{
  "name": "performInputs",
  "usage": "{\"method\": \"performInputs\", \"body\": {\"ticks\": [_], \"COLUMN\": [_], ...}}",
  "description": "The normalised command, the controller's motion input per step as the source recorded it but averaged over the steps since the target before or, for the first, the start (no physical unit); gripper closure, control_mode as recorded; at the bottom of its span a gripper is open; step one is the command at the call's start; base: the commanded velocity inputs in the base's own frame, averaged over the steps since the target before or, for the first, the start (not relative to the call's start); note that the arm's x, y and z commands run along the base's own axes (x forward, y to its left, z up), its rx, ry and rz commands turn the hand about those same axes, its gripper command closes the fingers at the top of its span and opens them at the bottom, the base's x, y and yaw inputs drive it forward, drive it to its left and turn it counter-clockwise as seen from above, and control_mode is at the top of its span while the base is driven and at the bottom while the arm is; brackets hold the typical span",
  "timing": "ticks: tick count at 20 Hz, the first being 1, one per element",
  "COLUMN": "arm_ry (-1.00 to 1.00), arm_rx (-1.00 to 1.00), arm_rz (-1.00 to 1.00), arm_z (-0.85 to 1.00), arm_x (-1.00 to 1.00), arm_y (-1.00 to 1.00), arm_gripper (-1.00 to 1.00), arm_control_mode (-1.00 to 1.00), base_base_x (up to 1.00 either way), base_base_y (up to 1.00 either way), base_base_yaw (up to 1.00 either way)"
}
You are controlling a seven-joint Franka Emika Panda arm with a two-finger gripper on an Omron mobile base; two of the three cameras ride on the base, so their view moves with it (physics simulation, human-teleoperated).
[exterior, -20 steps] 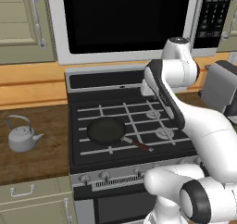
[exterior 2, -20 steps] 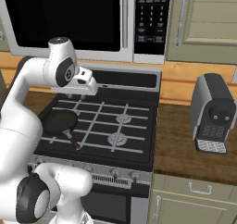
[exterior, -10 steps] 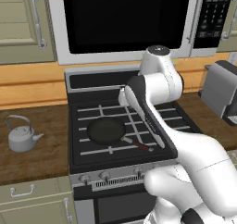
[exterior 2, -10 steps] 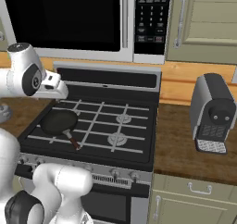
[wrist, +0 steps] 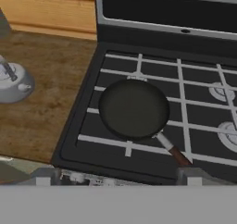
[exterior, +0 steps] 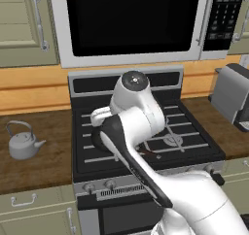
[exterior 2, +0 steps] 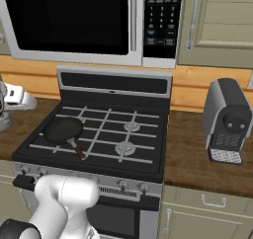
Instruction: Pick the kettle from the counter and place it on a stove burner. Then turn the burner on.
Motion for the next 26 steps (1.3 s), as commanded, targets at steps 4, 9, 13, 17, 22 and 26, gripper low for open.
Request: {"method": "performInputs", "body": {"ticks": [4, 9, 13, 17, 22, 26], "arm_ry": [-0.15, -0.08, 0.0, 0.12, 0.17, 0.04], "arm_rx": [0.0, 0.0, -0.01, -0.01, -0.04, -0.06], "arm_rz": [0.08, 0.12, 0.31, 0.45, 0.25, 0.0], "arm_z": [0.0, 0.0, 0.0, -0.01, -0.24, -0.14], "arm_x": [-0.12, 0.0, 0.0, 0.22, 0.45, 0.1], "arm_y": [1.0, 1.0, 1.0, 1.0, 0.52, 0.0], "arm_gripper": [-1.0, -1.0, -1.0, -1.0, -1.0, -1.0], "arm_control_mode": [-1.0, -1.0, -1.0, -1.0, -1.0, -1.0], "base_base_x": [0.0, 0.0, 0.0, 0.0, 0.0, 0.0], "base_base_y": [0.0, 0.0, 0.0, 0.0, 0.0, 0.0], "base_base_yaw": [0.0, 0.0, 0.0, 0.0, 0.0, 0.0]}}
